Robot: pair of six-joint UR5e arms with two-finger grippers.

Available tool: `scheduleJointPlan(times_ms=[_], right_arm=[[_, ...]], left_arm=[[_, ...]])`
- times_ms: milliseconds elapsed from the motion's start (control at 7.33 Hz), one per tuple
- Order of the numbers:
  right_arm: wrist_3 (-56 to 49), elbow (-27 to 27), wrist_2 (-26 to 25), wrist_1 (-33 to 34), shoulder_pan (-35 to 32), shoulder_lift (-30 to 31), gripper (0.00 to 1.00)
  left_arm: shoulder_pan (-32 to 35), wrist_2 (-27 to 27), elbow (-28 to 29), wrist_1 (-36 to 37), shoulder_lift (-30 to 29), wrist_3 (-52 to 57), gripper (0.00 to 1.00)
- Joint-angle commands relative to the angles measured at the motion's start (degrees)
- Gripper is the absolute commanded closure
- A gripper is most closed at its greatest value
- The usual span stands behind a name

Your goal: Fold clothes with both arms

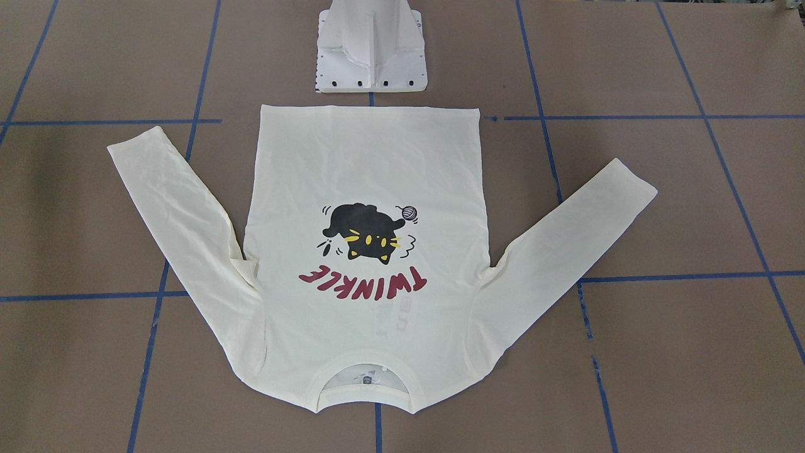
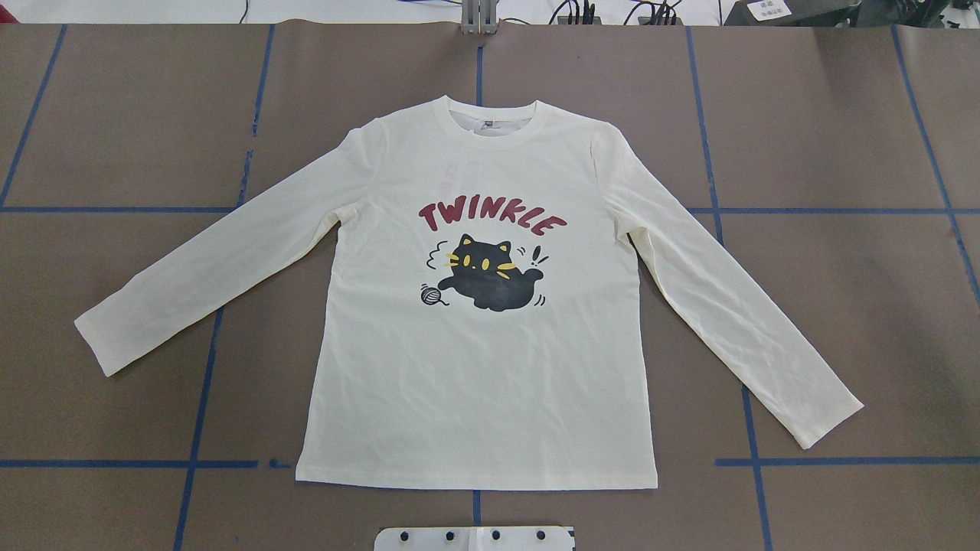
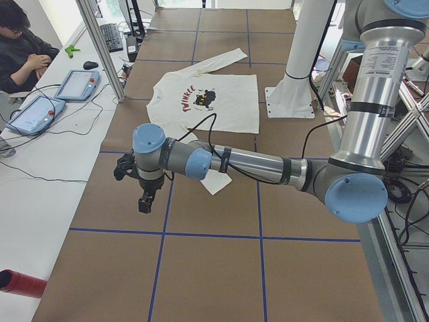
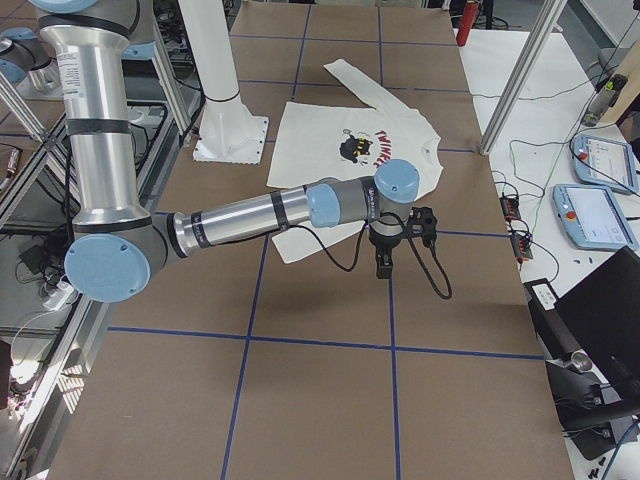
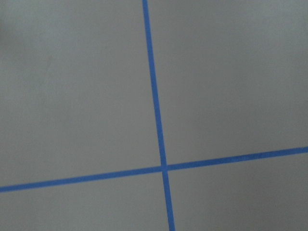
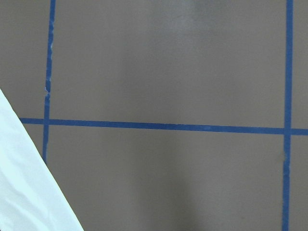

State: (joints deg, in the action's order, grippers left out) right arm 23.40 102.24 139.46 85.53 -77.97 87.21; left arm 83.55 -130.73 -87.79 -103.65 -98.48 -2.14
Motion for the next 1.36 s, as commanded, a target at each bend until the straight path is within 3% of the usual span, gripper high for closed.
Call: scheduleJointPlan(times_ms=[0, 136, 273, 545, 818, 955, 1091, 1227], right_arm=[[24.23, 1.82, -4.26, -27.11, 10.33, 10.29, 0.0], [28.76, 1.82, -4.45, -35.7, 13.68, 14.87, 0.0], [33.77, 3.56, -4.54, -38.05, 15.89, 17.18, 0.0], [43.52, 7.52, -7.86, -38.07, 22.29, 18.52, 0.0], [49.44, 9.99, -18.47, -37.98, 32.66, 20.36, 0.0], [51.37, 11.91, -21.04, -37.55, 36.62, 22.63, 0.0], [52.79, 14.36, -24.29, -35.89, 40.83, 24.74, 0.0], [52.8, 16.74, -25.89, -28.74, 44.01, 24.42, 0.0]], left_arm=[[-0.58, 0.12, 1.57, -8.54, 3.19, 0.12, 0.0], [-0.58, 0.12, 1.83, -11.46, 3.82, 0.29, 0.0], [-0.58, 0.21, 1.66, -12.18, 4.0, 0.03, 0.0], [-0.58, -0.32, 1.31, -12.19, 4.0, -0.15, 0.0], [-0.58, -0.32, 1.31, -12.19, 4.0, -0.15, 0.0], [-0.58, -0.4, 1.31, -12.19, 4.0, -0.15, 0.0], [-0.49, -0.4, 1.13, -12.19, 4.0, -0.15, 0.0], [-0.49, -0.4, 1.04, -12.19, 4.09, -0.15, 0.0]])
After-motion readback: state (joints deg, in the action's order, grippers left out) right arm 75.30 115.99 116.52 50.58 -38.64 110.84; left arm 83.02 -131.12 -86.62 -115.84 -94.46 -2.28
